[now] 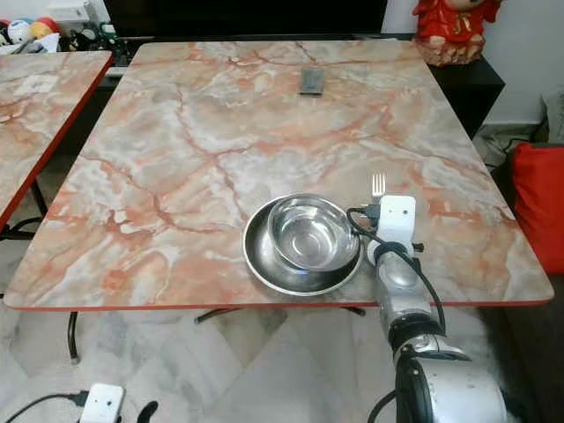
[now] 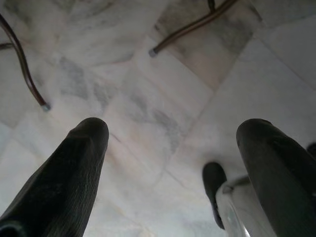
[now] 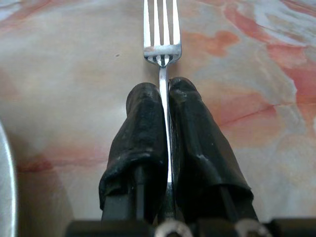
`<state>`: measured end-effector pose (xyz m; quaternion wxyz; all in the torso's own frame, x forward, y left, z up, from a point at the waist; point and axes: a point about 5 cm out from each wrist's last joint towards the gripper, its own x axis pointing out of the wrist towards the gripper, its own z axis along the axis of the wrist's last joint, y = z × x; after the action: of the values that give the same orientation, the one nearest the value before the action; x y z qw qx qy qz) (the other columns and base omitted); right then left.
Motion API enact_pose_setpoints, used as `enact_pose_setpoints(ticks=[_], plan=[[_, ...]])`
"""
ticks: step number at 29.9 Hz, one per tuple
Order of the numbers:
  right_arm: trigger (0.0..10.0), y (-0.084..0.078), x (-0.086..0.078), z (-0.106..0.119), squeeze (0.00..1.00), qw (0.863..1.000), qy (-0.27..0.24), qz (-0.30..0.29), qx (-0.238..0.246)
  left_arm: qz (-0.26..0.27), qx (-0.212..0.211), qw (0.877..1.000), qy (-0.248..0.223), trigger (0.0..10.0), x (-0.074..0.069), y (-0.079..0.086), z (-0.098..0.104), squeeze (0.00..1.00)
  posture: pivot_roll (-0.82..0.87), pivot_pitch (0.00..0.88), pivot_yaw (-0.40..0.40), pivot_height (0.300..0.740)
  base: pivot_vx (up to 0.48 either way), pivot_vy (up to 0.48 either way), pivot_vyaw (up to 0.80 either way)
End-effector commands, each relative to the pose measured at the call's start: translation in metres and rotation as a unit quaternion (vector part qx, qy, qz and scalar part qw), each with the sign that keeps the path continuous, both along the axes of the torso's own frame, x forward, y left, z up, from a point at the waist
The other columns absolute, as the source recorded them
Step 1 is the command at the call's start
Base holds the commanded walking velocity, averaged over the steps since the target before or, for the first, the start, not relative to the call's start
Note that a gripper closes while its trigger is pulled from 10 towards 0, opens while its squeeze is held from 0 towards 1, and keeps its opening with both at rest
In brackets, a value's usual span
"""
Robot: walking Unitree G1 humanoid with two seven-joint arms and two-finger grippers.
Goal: Setting the table
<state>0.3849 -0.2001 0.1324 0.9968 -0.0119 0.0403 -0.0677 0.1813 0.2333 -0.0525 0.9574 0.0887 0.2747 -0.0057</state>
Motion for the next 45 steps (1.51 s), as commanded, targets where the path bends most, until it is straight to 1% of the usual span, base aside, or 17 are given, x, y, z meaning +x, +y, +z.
enact_pose_setpoints(ticks=[1,5,9,17,22,23,25,27,29,30,36,45], plan=[[10.0,-0.001,0.000,-0.001,0.00,1.000,0.002,-0.002,0.002,0.008,-0.001,1.000,0.004,10.0,-0.008,0.002,-0.003,0.00,0.14,0.239,0.028,0.740,0.000,0.000,0.00],[10.0,0.000,0.003,0.011,0.00,0.999,-0.037,0.001,0.025,0.008,0.001,1.000,-0.002,10.0,-0.012,0.002,-0.002,0.00,0.14,0.235,0.028,0.740,0.000,0.000,0.00],[10.0,0.004,0.005,0.018,0.00,0.998,-0.060,0.009,0.034,0.006,0.000,1.000,-0.004,10.0,-0.011,0.000,-0.001,0.00,0.14,0.234,0.028,0.740,0.000,0.000,0.00],[10.0,0.004,0.005,0.018,0.00,0.998,-0.060,0.005,0.034,-0.002,-0.007,1.000,-0.009,10.0,-0.007,-0.006,0.001,0.00,0.14,0.229,0.024,0.740,0.000,0.000,0.00],[10.0,0.005,0.005,0.015,0.00,0.998,-0.048,0.010,0.043,-0.005,-0.008,1.000,-0.004,10.0,-0.011,-0.007,0.001,0.00,0.14,0.227,0.024,0.740,0.000,0.000,0.00],[10.0,0.005,0.005,0.014,0.18,0.998,-0.047,0.013,0.043,-0.005,-0.008,1.000,-0.001,10.0,-0.013,-0.007,0.001,0.00,0.14,0.226,0.024,0.740,0.000,0.000,0.00],[10.0,0.006,0.005,0.014,0.18,0.998,-0.045,0.014,0.042,-0.004,-0.009,1.000,0.001,10.0,-0.014,-0.006,0.000,0.00,0.14,0.226,0.024,0.740,0.000,0.000,0.00],[10.0,0.006,0.005,0.013,0.15,0.998,-0.043,0.014,0.042,-0.004,-0.009,1.000,0.004,10.0,-0.015,-0.006,0.000,0.00,0.14,0.226,0.024,0.740,0.000,0.000,0.00],[10.0,0.006,0.005,0.013,0.15,0.998,-0.041,0.014,0.041,-0.004,-0.009,1.000,0.004,10.0,-0.015,-0.006,0.000,0.00,0.14,0.225,0.024,0.740,0.000,0.000,0.00],[10.0,0.006,0.004,0.011,0.13,0.998,-0.038,0.014,0.038,-0.004,-0.009,1.000,0.007,10.0,-0.015,-0.005,-0.001,0.00,0.14,0.223,0.024,0.740,0.000,0.000,0.00],[10.0,0.006,0.003,0.009,0.12,0.999,-0.040,0.012,0.035,-0.006,-0.010,1.000,0.012,10.0,-0.012,-0.007,-0.001,0.00,0.13,0.221,0.024,0.740,0.000,0.000,0.00],[10.0,0.008,0.001,0.009,0.07,0.998,-0.055,0.009,0.041,-0.005,-0.010,1.000,0.026,10.0,-0.011,-0.006,-0.005,0.00,0.12,0.215,0.028,0.740,0.000,0.000,0.00]])
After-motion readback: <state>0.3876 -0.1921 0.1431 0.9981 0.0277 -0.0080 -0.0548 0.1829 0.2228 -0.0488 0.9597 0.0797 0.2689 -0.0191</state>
